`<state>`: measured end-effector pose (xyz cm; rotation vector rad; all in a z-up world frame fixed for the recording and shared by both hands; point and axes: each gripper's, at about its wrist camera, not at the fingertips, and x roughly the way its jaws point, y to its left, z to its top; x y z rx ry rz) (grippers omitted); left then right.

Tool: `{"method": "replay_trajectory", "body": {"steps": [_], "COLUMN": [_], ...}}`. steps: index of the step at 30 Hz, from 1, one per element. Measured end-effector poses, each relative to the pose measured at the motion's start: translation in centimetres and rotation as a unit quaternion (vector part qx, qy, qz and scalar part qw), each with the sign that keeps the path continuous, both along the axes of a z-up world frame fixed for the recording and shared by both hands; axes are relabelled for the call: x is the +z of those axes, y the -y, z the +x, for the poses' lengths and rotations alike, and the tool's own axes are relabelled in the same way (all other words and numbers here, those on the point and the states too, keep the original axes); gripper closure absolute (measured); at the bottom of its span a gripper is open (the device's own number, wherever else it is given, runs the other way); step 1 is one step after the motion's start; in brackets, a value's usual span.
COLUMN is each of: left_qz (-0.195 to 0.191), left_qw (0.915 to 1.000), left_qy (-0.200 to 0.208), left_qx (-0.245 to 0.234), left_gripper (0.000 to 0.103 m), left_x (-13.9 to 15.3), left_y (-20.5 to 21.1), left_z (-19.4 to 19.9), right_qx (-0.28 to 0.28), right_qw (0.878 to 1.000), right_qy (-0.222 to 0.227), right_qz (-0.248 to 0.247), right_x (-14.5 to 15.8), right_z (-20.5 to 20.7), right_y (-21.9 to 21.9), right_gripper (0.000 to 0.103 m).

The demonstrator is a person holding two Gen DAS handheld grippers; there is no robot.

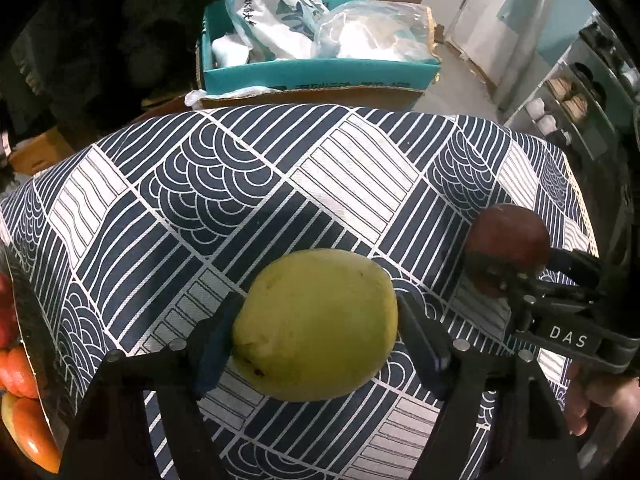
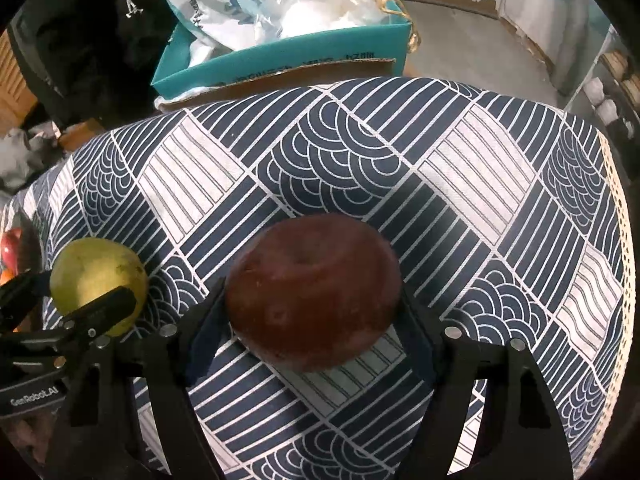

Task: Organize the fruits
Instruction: 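Lift the yellow-green apple with the left gripper while the right lifts the red apple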

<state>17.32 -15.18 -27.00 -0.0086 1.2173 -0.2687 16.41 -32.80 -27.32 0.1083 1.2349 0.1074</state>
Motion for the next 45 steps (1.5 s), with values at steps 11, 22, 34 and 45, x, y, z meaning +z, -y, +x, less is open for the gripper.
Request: {"method": "replay_trajectory", "body": {"steps": [11,22,34,45], "left_qz": [0.030,0.027,0.014,0.000], "left_qw": [0.9994,0.9992,0.9977,0.9952], "left_qy": [0.012,0.029,0.065,0.098], "left_qx": [-0.008,0.005,0.012,0.010], "left_gripper": [0.026,0.026,0.026,0.026], "left_x": [0.4,2.6,6.9,11.2], "left_y": [-0.2,-1.8,-2.8,-4.1], "left_z": [-1.2,-3.1,-5.2,-7.5], "right_qx": [0.008,0.013,0.011,0.022], "right_qw": [0.999,0.998,0.995,0.989], "right_qy": [0.024,0.055,0.100,0.145], "right_qz": [-0.024,-0.025,-0.019,-0.011], "right_x": [0.6,3.5,7.7,12.1], "right_z": [-1.3,-2.3,-3.6,-5.8], "right_y": [-0.9,-1.4,-2.0,-2.4], "right_gripper": [0.026,0.026,0.026,0.026]}}
